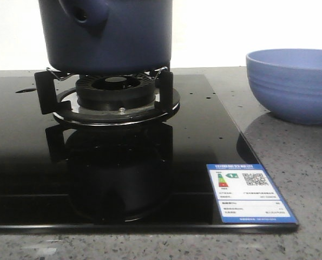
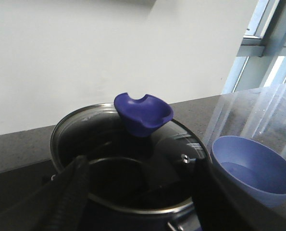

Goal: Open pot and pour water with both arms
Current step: 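Grasp the blue lid knob with left gripper and lift lid off, then grasp the rim of the light blue bowl with right gripper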

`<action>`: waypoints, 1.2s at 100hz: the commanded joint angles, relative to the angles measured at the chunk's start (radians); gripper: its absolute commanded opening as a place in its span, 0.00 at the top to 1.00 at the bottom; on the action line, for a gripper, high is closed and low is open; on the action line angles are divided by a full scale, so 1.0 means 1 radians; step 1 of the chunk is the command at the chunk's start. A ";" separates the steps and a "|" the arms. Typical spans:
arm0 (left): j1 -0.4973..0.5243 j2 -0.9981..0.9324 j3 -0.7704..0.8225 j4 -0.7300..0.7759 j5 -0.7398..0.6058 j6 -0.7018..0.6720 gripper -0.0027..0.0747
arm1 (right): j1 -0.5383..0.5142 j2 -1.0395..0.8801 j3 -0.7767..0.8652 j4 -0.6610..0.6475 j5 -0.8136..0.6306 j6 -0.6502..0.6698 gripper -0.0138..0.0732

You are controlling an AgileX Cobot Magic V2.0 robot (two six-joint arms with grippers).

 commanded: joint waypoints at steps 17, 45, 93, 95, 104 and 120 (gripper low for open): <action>-0.008 0.211 -0.207 -0.066 0.135 0.068 0.38 | 0.002 0.011 -0.037 0.012 -0.076 -0.013 0.30; -0.022 0.355 -0.335 -0.045 0.245 0.088 0.34 | 0.002 0.011 -0.037 0.012 -0.076 -0.013 0.30; -0.098 0.409 -0.352 -0.006 0.113 0.288 0.34 | 0.002 0.014 -0.037 0.012 -0.076 -0.013 0.30; -0.098 0.412 -0.352 -0.006 0.102 0.288 0.34 | 0.002 0.014 -0.037 0.012 -0.076 -0.013 0.30; -0.098 0.423 -0.352 -0.015 0.072 0.288 0.34 | 0.002 0.014 -0.037 0.012 -0.076 -0.013 0.30; -0.098 0.446 -0.352 -0.037 0.060 0.288 0.34 | 0.002 0.014 -0.037 0.012 -0.065 -0.013 0.30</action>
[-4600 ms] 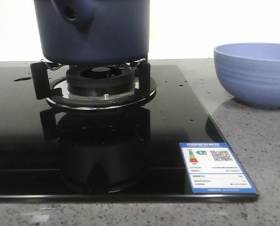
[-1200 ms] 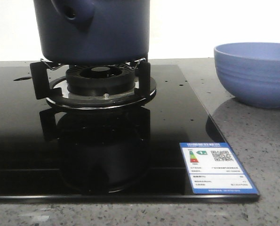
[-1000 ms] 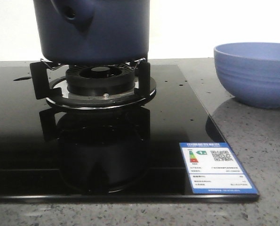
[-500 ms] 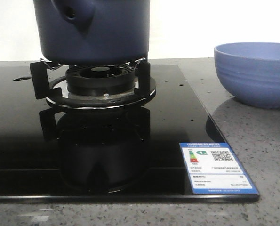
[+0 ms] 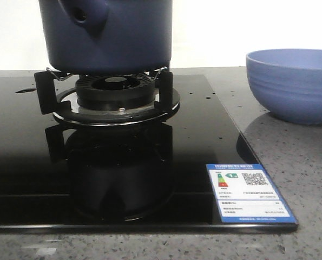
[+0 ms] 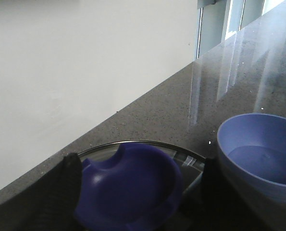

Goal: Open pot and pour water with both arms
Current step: 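Grasp the rim of the light blue bowl with right gripper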

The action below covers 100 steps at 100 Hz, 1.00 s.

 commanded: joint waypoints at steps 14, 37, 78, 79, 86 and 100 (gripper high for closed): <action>-0.004 0.008 -0.020 -0.128 -0.037 -0.008 0.34 | 0.002 0.013 -0.037 0.012 -0.052 -0.013 0.30; -0.004 0.009 -0.020 -0.100 -0.056 -0.005 0.31 | 0.002 0.013 -0.037 0.012 -0.041 -0.013 0.30; -0.002 0.009 -0.020 -0.075 -0.057 -0.005 0.28 | 0.002 0.013 -0.037 0.012 -0.041 -0.013 0.30; -0.002 0.009 -0.020 -0.075 -0.057 -0.005 0.29 | 0.002 0.013 -0.037 0.012 -0.041 -0.013 0.30; -0.002 0.009 -0.020 -0.075 -0.057 -0.005 0.31 | 0.002 0.013 -0.037 0.012 -0.041 -0.013 0.30; -0.002 0.009 -0.020 -0.075 -0.057 -0.005 0.41 | 0.002 0.013 -0.037 0.012 -0.041 -0.013 0.30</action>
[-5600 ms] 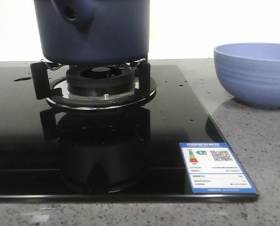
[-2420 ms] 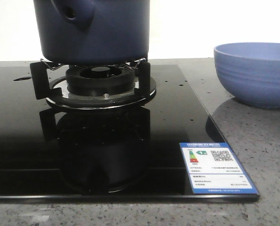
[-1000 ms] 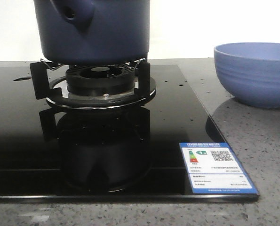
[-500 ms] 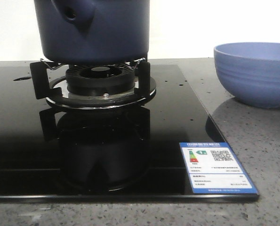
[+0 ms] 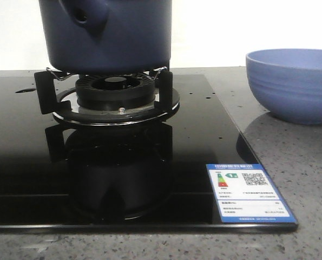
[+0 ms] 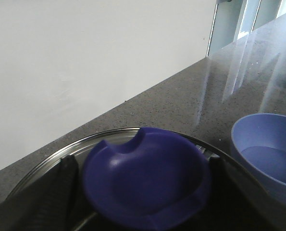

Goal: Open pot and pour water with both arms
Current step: 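Grasp the rim of the light blue bowl with right gripper, then lift the bowl with right gripper and carry it over the pot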

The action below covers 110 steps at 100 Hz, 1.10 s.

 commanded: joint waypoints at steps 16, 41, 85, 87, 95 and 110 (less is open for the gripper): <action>-0.002 -0.024 -0.021 -0.030 -0.018 -0.001 0.49 | 0.002 0.013 -0.037 0.012 -0.062 -0.013 0.30; -0.002 -0.024 -0.021 -0.030 -0.018 -0.001 0.49 | 0.002 0.013 -0.037 0.012 -0.062 -0.013 0.30; 0.048 -0.143 -0.030 -0.076 -0.013 -0.012 0.49 | 0.000 0.059 -0.088 -0.008 -0.006 -0.013 0.30; 0.057 -0.154 -0.030 -0.076 -0.013 -0.014 0.49 | 0.000 0.071 -0.102 -0.011 0.006 -0.013 0.30; 0.095 -0.198 -0.030 -0.074 -0.013 -0.034 0.49 | -0.008 0.125 -0.159 -0.013 0.046 -0.007 0.30; 0.194 -0.275 -0.030 -0.031 -0.013 -0.100 0.49 | -0.081 0.257 -0.295 -0.015 0.148 -0.001 0.30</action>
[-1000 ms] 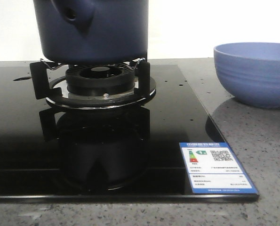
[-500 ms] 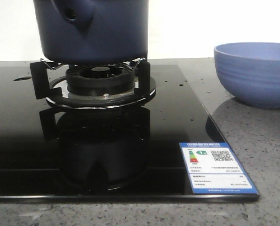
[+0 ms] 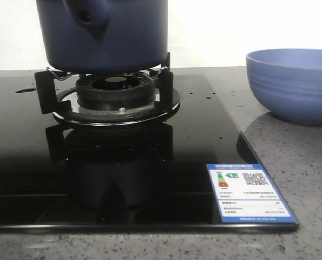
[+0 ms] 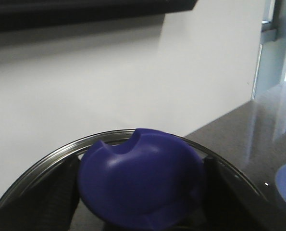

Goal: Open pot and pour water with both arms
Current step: 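Lift the bowl with right gripper and carry it over the pot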

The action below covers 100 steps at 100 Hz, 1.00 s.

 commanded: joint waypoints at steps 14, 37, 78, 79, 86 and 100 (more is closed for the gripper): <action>0.160 -0.134 -0.036 0.043 0.021 -0.132 0.49 | -0.137 0.215 -0.232 -0.001 0.109 0.026 0.30; 0.247 -0.170 -0.036 0.120 0.019 -0.218 0.49 | -0.243 0.475 -0.410 -0.005 0.305 0.058 0.30; 0.247 -0.170 -0.036 0.121 -0.006 -0.218 0.49 | -0.250 0.695 -0.431 -0.051 0.351 0.058 0.50; 0.247 -0.170 -0.036 0.121 -0.006 -0.218 0.49 | -0.250 0.698 -0.431 -0.051 0.351 0.058 0.53; 0.247 -0.170 -0.036 0.121 -0.006 -0.218 0.49 | -0.250 0.706 -0.431 -0.050 0.351 0.058 0.68; 0.247 -0.170 -0.036 0.121 -0.006 -0.218 0.49 | -0.250 0.709 -0.431 -0.044 0.349 0.058 0.91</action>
